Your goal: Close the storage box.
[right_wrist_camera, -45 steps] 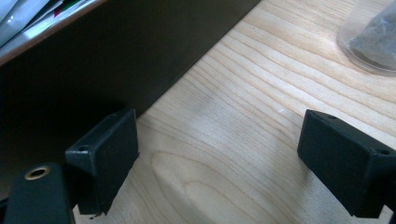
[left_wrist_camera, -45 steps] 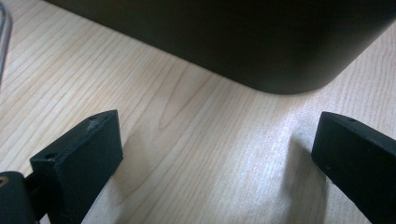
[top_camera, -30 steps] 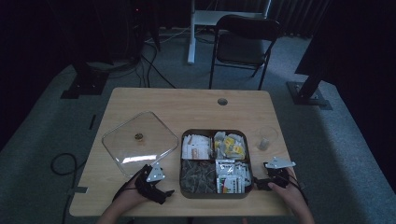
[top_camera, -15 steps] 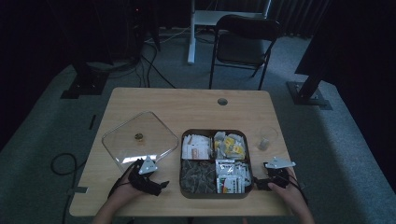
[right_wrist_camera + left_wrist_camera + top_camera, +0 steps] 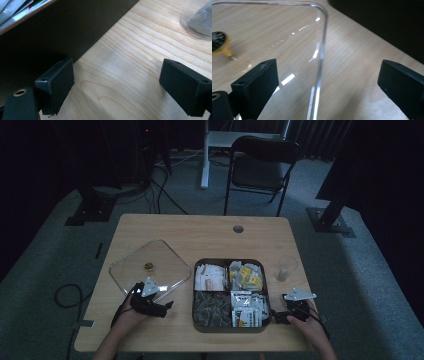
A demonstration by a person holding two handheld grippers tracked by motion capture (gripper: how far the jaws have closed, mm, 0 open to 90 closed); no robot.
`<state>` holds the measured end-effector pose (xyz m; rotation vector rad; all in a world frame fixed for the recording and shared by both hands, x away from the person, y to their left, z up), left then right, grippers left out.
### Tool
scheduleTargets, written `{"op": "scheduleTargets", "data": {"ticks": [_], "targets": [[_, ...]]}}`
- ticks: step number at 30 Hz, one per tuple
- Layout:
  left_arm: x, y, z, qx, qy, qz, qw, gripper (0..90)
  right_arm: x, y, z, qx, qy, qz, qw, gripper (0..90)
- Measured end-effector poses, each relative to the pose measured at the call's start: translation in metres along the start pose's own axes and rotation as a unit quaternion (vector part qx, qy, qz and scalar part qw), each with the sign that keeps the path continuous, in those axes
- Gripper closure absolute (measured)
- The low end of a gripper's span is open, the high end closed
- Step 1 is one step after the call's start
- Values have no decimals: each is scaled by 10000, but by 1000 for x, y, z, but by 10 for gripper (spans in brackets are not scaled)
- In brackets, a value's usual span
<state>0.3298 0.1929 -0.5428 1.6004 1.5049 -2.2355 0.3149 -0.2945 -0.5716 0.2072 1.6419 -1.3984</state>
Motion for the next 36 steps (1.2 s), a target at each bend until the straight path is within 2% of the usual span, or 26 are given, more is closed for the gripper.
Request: {"op": "scheduleTargets", "data": {"ticks": [6,9,19,27,31,36], "targets": [[-3,0,-11,-385,-149,84,9991,35,0,0,0,0,-1,1,10000,118],[-4,-1,-15,-486,-202,109,9986,35,0,0,0,1,2,0,10000,118],[-4,-1,-30,-713,-499,90,9962,35,0,0,0,0,1,-1,10000,118],[-7,-3,-41,-916,-647,118,9936,35,0,0,0,1,0,1,10000,118],[-8,-2,-46,-999,-711,158,9923,35,0,0,0,0,3,-1,10000,118],[-12,-3,-54,-1067,-793,322,9906,36,0,0,0,0,2,1,10000,118]]}}
Point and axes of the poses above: each handheld gripper's, and its own axes: y roughly forward along the jaws, x roughly out of its underside, z roughly to its right, the point moved 3 cm from there along y, roughly forward along the jaws, and after that the axes turned 8 degrees about x, right-handed, at the moved point
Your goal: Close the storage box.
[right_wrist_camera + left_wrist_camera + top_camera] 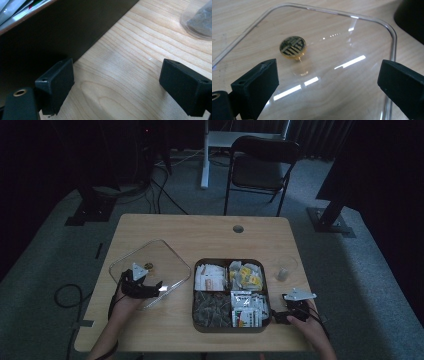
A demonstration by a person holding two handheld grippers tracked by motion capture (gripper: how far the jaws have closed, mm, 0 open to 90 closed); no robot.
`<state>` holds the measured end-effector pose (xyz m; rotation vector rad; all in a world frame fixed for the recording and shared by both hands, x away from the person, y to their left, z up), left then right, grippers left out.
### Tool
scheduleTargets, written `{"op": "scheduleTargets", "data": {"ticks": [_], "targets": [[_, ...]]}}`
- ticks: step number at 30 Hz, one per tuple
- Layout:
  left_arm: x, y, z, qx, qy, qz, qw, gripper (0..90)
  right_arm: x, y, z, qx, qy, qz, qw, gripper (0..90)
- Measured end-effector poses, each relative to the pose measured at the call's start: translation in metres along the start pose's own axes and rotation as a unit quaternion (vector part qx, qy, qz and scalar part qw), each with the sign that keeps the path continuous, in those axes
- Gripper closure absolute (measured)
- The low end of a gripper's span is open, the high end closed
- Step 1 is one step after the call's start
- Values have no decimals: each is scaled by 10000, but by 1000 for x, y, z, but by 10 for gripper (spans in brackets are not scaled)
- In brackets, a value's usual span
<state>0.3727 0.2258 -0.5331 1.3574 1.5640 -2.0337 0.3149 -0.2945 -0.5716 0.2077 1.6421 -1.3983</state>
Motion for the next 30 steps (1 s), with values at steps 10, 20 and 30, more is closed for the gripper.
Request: {"op": "scheduleTargets", "data": {"ticks": [10,20,30], "targets": [[-7,9,-16,-197,-208,74,9996,71,0,0,0,0,0,-1,10000,118],[-11,20,-25,-201,-240,-41,9995,192,0,0,0,0,-3,1,10000,118],[-11,32,-32,-244,-402,-148,9988,397,0,0,0,1,0,-1,10000,118]]}}
Point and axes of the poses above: each handheld gripper's, and its own axes: y roughly forward along the jaws, x roughly out of its underside, z roughly to its right, the point moved 3 cm from there along y, roughly forward along the jaws, and after that the axes turned 8 degrees about x, right-handed, at the moved point
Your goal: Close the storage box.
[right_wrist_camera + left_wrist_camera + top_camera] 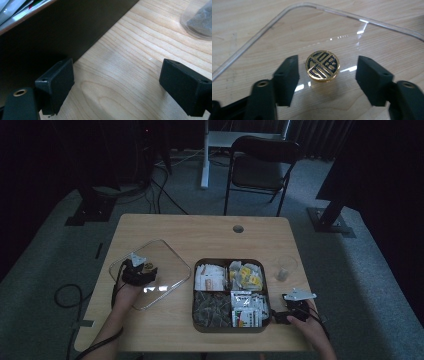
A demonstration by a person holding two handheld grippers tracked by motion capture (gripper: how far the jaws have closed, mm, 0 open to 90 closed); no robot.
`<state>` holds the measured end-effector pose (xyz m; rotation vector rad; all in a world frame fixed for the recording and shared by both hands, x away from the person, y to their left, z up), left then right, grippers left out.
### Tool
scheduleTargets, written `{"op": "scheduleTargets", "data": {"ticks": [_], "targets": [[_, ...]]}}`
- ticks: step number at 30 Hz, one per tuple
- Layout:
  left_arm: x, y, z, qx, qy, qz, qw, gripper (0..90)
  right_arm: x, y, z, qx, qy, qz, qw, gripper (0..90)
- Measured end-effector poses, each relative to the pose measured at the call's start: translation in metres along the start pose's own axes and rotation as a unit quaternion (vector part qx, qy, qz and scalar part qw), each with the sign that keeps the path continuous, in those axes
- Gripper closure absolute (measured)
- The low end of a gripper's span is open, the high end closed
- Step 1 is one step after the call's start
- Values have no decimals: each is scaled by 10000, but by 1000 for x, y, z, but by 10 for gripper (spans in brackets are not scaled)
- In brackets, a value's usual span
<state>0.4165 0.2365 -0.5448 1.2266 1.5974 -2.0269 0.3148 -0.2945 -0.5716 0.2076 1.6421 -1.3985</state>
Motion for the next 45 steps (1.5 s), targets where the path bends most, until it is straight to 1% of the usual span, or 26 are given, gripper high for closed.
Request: {"op": "scheduleTargets", "data": {"ticks": [1,4,6,8,9,10,11,13,15,22,23,26,30,32,34,38,39,42,43,45], "targets": [[0,1,0,27,-12,-12,10000,412,0,0,0,0,-1,0,10000,118],[1,4,-1,39,43,-44,10000,457,0,0,0,0,-4,0,10000,118],[1,5,-1,-36,158,-92,9998,502,0,0,0,0,-2,0,10000,118],[0,6,-2,12,110,-84,9999,513,0,0,0,0,-3,1,10000,118],[0,7,-3,10,101,-81,9999,517,0,0,0,-1,-3,-1,10000,118],[0,7,-4,-10,116,-102,9999,542,0,0,0,-1,-3,1,10000,118],[0,7,-4,16,84,-97,9999,544,0,0,0,-1,-2,0,10000,118],[-1,8,-5,-15,115,-124,9999,561,0,0,0,0,-3,1,10000,118],[-1,9,-6,11,50,-128,9999,567,0,0,0,0,-2,0,10000,118],[-2,12,-6,-20,99,-156,9998,580,0,0,0,0,0,0,10000,118],[-2,12,-6,0,14,-151,9999,580,0,0,0,0,0,0,10000,118],[-3,12,-7,7,17,-153,9999,586,0,0,0,0,-3,0,10000,118],[-5,11,-7,7,-14,-235,9997,588,0,0,0,-1,-3,1,10000,118],[-7,8,-7,33,-9,-205,9998,589,0,0,0,-1,1,1,10000,118],[-9,3,-8,74,-64,-99,9999,589,0,0,0,-1,-1,1,10000,118],[-19,-9,-9,65,-36,10,10000,589,0,0,0,0,0,0,10000,118],[-22,-12,-9,107,-61,25,9999,590,0,0,0,0,-2,1,10000,118],[-31,-22,-6,162,22,85,9998,589,0,0,0,0,0,-1,10000,118],[-35,-26,-4,123,85,108,9998,589,0,0,0,0,-2,0,10000,118],[-42,-32,0,160,157,144,9996,589,0,0,0,0,-3,-1,10000,118]]}}
Point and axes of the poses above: each handheld gripper's, and its own axes: y roughly forward along the jaws, x roughly out of its underside, z roughly to its right, the point moved 3 cm from there along y, roughly forward along the jaws, and after that the axes turned 8 degrees about x, right-handed, at the moved point
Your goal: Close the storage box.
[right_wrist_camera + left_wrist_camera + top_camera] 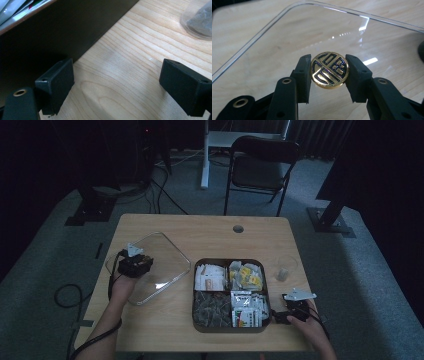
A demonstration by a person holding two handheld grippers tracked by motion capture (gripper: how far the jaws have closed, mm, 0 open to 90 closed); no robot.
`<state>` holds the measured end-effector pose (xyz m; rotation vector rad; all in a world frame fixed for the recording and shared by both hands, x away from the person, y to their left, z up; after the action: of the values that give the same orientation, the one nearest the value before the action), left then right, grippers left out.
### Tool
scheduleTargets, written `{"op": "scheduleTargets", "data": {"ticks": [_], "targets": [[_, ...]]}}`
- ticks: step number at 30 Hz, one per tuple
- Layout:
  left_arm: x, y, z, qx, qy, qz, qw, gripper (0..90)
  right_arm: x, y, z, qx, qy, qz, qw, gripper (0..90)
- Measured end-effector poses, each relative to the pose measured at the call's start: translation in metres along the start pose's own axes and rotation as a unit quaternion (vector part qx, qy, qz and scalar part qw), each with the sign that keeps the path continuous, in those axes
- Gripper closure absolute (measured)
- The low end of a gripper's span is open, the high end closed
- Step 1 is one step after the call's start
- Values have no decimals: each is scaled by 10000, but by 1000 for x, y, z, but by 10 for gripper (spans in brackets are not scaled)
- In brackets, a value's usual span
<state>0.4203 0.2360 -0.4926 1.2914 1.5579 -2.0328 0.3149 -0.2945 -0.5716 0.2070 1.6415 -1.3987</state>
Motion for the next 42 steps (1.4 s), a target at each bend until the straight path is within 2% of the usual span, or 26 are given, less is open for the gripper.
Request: {"op": "scheduleTargets", "data": {"ticks": [9,21,29,36,42], "targets": [[-25,-18,18,250,153,247,9993,589,0,0,0,0,-3,1,10000,118],[-43,-17,52,673,519,243,9961,589,0,0,0,0,2,1,10000,118],[-58,-18,79,928,797,305,9920,589,0,0,0,1,-1,-1,10000,118],[-68,-18,104,1186,991,353,9873,589,0,0,0,5,7,-2,10000,118],[-74,-18,123,1466,1182,317,9816,589,0,0,0,6,6,-2,10000,118]]}}
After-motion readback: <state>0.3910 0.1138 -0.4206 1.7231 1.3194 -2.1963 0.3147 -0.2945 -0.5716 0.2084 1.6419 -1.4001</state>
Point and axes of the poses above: each handheld gripper's, and its own axes: y roughly forward along the jaws, x roughly out of its underside, z roughly to its right, the point moved 3 cm from there along y, roughly forward along the jaws, and after that the axes turned 8 degrees about x, right-handed, at the moved point
